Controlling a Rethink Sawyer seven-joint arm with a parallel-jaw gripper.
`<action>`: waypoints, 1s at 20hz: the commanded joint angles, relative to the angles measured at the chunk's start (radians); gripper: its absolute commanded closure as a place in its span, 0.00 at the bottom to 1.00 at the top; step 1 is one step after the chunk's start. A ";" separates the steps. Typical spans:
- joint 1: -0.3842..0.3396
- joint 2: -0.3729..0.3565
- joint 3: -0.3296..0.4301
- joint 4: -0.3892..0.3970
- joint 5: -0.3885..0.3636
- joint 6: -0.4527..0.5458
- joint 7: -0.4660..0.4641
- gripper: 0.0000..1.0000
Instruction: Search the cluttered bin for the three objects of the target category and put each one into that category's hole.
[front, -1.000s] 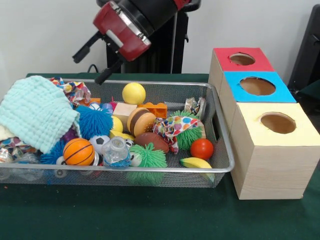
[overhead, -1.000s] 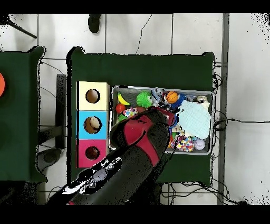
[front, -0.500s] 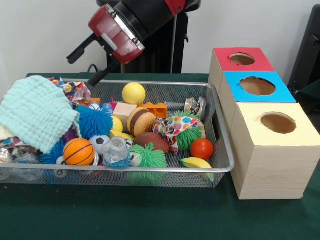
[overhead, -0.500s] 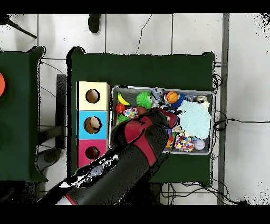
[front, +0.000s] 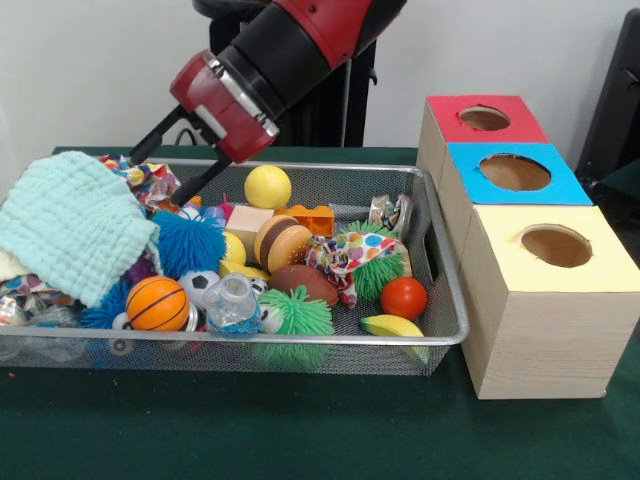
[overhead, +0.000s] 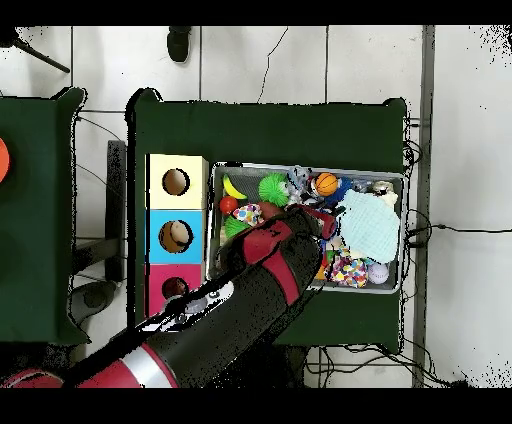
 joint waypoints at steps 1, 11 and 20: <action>-0.080 0.068 0.154 0.009 0.059 -0.106 0.192 0.00; -0.138 0.086 0.220 -0.010 0.036 -0.186 0.160 0.00; -0.394 -0.034 0.599 0.012 -0.165 -0.231 0.093 0.00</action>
